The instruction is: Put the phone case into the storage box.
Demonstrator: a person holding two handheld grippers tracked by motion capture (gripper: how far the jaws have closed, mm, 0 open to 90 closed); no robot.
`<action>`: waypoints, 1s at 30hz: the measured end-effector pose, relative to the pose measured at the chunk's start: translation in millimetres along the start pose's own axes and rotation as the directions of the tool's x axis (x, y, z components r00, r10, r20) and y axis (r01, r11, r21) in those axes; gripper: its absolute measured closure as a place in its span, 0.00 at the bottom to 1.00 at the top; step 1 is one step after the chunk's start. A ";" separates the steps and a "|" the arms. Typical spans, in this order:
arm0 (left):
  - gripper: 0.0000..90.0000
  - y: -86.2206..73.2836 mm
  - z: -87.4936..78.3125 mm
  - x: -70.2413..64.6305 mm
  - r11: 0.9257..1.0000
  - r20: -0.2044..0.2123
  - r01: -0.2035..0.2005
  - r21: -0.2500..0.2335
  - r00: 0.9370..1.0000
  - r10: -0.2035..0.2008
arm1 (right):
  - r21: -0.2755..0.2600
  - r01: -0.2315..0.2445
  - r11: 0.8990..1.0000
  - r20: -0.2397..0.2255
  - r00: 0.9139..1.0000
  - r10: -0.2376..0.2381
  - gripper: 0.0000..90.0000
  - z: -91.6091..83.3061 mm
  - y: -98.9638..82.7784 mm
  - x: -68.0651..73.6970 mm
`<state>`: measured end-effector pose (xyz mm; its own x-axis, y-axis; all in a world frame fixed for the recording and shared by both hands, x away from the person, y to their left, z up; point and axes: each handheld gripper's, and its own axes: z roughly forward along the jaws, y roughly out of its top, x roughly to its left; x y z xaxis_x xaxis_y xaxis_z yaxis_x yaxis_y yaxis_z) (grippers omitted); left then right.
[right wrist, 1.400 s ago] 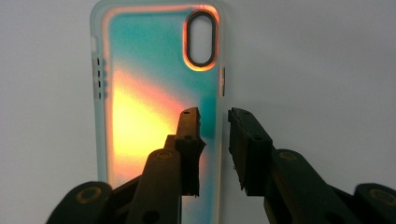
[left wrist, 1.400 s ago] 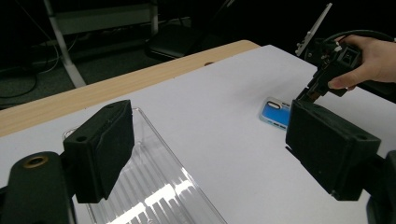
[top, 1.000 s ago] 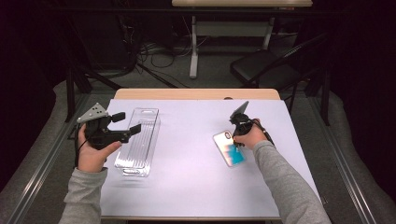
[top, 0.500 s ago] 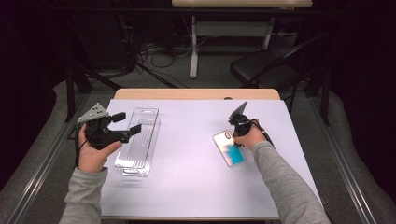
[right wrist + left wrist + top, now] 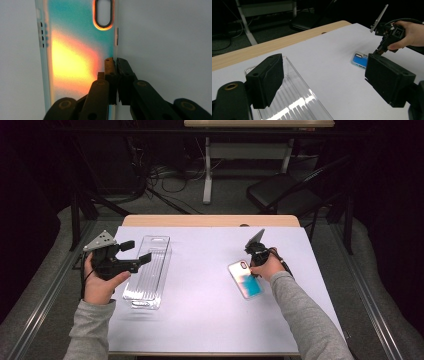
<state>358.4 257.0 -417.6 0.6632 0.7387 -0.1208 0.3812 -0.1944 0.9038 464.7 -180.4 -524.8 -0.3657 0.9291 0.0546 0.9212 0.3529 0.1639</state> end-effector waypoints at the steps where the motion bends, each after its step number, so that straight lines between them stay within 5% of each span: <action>1: 0.17 0.0 -0.1 0.1 1.000 0.000 0.000 0.000 1.000 0.000 | 0.000 0.000 1.000 0.000 1.000 0.000 0.97 0.0 0.0 0.0; 30: 0.17 -0.3 -0.9 1.8 1.000 -0.004 0.008 -0.003 1.000 -0.008 | 0.024 -0.008 1.000 0.030 1.000 0.007 0.99 -1.3 0.2 1.8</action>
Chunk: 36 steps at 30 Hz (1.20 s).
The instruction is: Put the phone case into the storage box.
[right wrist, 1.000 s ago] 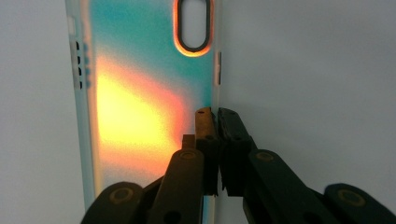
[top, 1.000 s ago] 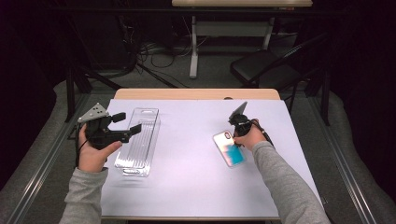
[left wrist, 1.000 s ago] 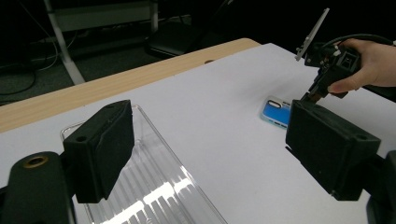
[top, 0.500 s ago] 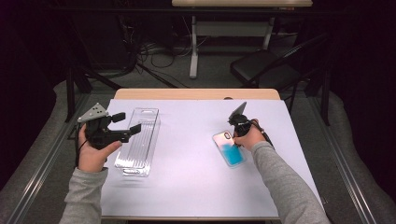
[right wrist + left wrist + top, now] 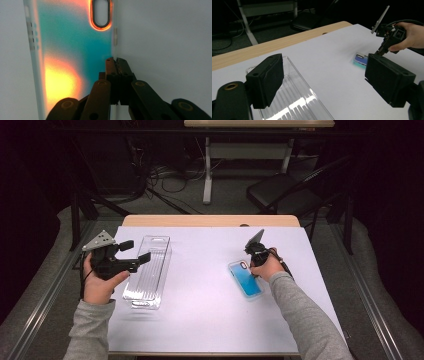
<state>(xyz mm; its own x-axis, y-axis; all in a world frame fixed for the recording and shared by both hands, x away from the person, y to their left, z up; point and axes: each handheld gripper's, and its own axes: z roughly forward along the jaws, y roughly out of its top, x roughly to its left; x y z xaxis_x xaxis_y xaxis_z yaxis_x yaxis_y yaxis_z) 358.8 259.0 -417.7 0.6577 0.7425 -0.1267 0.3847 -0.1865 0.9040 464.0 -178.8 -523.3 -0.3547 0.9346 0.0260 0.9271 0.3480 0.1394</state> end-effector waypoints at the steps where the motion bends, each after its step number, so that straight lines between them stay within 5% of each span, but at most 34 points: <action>1: 0.17 0.0 0.0 0.0 1.000 0.000 0.000 0.000 1.000 0.000 | -0.001 0.001 1.000 0.000 1.000 -0.001 0.99 0.0 0.0 0.0; 10: 0.17 -0.1 -0.5 0.3 1.000 -0.005 0.002 -0.004 1.000 -0.002 | -0.002 0.005 1.000 -0.004 1.000 -0.005 0.99 -0.5 -0.8 0.5; 23: 0.17 0.7 0.1 -2.4 1.000 -0.008 -0.002 -0.003 1.000 0.002 | -0.136 -0.006 0.991 -0.061 0.998 -0.002 0.99 -17.3 -2.5 4.6; 30: 0.18 1.2 1.4 -5.1 1.000 -0.011 -0.008 0.002 1.000 0.008 | -0.267 -0.001 0.964 -0.094 0.995 -0.025 0.99 -38.3 -6.2 18.4; 36: 0.18 1.9 1.7 -8.4 1.000 -0.013 -0.007 0.002 1.000 0.007 | -0.376 0.013 0.927 -0.098 0.994 -0.053 0.99 -53.1 -12.9 28.4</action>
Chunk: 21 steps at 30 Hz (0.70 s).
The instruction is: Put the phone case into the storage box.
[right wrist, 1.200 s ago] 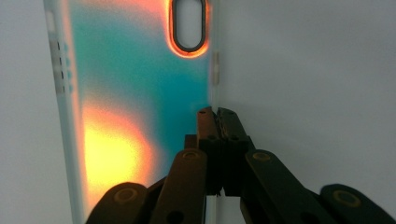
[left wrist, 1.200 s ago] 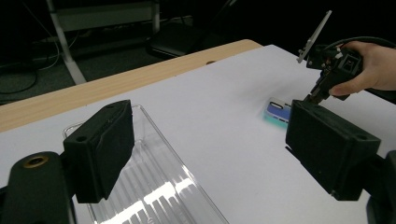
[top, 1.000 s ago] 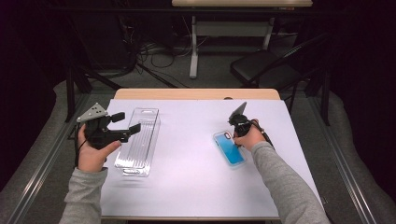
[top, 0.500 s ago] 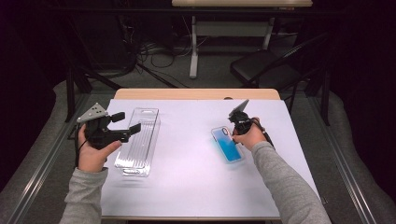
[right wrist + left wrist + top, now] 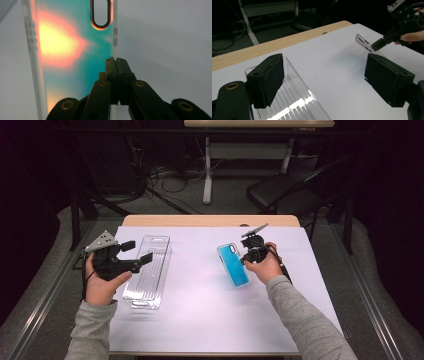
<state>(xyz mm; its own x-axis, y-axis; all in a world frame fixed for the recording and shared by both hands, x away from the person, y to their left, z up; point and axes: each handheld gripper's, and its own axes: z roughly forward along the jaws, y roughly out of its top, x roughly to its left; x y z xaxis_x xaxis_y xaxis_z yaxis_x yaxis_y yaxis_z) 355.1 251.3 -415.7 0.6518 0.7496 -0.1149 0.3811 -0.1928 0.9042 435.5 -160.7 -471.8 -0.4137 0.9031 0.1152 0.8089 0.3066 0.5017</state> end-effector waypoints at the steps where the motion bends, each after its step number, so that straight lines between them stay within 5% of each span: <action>1: 0.18 0.0 0.0 0.0 1.000 0.000 0.000 0.000 1.000 0.000 | -0.020 0.007 1.000 -0.004 1.000 -0.007 0.99 -2.8 -0.3 1.6; 13: 0.23 3.5 5.0 -16.8 0.999 0.025 -0.039 -0.006 0.999 0.039 | -0.214 0.039 0.976 -0.018 0.999 -0.044 0.99 -24.3 -5.9 25.5; 21: 0.25 3.4 6.8 -21.9 1.000 0.043 -0.025 -0.016 0.999 0.026 | -0.325 0.064 0.943 -0.010 0.997 -0.071 0.99 -34.2 -11.4 41.0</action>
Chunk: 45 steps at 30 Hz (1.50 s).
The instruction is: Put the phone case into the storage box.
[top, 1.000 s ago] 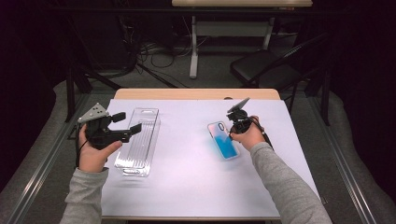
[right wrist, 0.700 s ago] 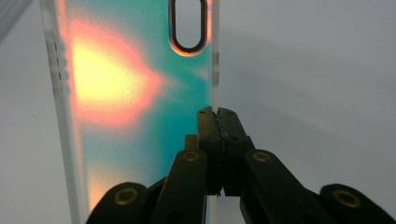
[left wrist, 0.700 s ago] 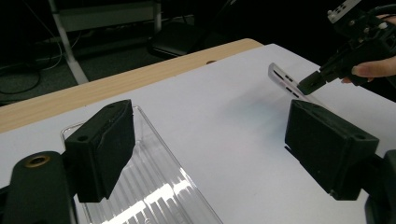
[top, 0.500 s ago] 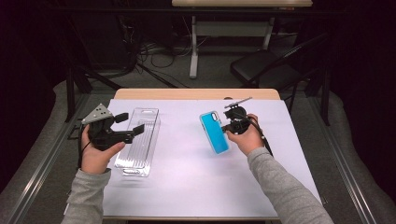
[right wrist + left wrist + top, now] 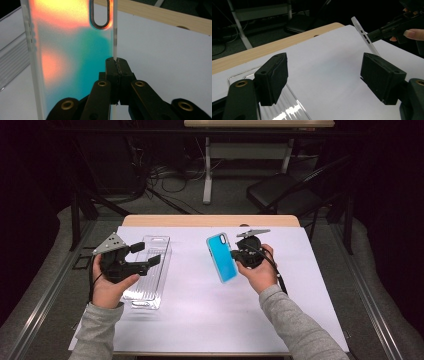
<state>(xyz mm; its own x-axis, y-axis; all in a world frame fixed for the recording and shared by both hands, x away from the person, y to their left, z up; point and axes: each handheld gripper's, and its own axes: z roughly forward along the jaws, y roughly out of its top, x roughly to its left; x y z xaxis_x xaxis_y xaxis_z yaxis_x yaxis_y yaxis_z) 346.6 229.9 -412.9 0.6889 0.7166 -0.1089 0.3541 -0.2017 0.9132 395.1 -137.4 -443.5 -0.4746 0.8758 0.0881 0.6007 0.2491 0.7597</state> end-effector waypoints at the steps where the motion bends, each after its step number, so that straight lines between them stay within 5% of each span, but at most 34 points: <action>1: 0.25 0.1 0.4 -0.5 1.000 0.002 0.000 -0.001 1.000 0.000 | -0.017 0.007 1.000 -0.001 1.000 -0.007 0.99 -1.2 0.1 2.0; 9: 0.25 1.2 5.3 -8.9 1.000 0.040 0.002 0.002 0.999 -0.002 | -0.097 0.019 0.995 -0.020 1.000 -0.021 0.99 -9.8 1.9 20.6; 17: 0.31 1.2 12.6 -21.9 0.999 0.121 0.031 -0.010 0.992 -0.029 | -0.135 0.034 0.990 -0.039 0.998 -0.040 0.99 -13.5 3.0 35.8; 30: 0.38 -1.7 27.8 -44.3 0.999 0.153 0.032 0.003 0.988 -0.032 | -0.183 0.046 0.982 -0.057 0.997 -0.057 0.99 -15.1 2.4 50.8; 38: 0.41 -5.9 37.0 -54.4 0.996 0.226 0.089 0.018 0.970 -0.091 | -0.201 0.055 0.978 -0.062 0.996 -0.069 0.99 -14.4 0.2 58.8; 42: 0.44 -8.6 38.8 -56.3 0.988 0.218 0.149 0.050 0.963 -0.156 | -0.205 0.063 0.977 -0.066 0.995 -0.077 0.99 -13.3 -1.2 62.6; 45: 0.48 -11.2 40.5 -55.2 0.977 0.233 0.202 0.065 0.949 -0.212 | -0.210 0.064 0.976 -0.067 0.995 -0.080 0.99 -12.9 -2.0 64.5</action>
<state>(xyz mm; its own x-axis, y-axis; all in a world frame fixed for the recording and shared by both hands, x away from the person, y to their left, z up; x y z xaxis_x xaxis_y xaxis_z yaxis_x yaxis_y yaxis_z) 330.2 165.5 -433.0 0.7260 0.5676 -0.3883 0.5264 -0.0953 0.8449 355.0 -86.7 -431.1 -0.5633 0.8232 0.0704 0.4205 0.2124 0.8821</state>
